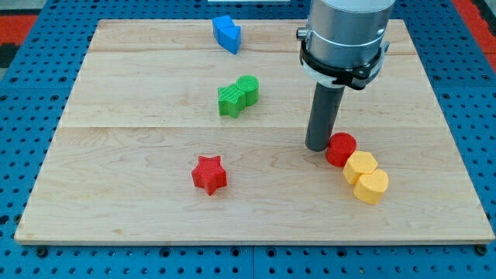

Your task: Place the green star above the red star

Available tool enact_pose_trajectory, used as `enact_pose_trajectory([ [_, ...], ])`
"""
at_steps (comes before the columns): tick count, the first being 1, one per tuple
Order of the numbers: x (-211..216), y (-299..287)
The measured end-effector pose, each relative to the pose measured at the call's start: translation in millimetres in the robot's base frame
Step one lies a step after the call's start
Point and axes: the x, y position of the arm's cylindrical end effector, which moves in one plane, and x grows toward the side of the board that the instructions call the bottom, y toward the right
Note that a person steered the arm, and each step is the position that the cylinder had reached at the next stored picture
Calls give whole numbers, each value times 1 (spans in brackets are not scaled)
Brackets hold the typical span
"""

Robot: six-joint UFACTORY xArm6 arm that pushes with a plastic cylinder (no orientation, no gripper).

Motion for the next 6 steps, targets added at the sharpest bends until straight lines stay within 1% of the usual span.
enact_pose_trajectory([
  [2,0,39],
  [3,0,29],
  [4,-39,-28],
  [5,-91,-90],
  [6,-41,-186],
])
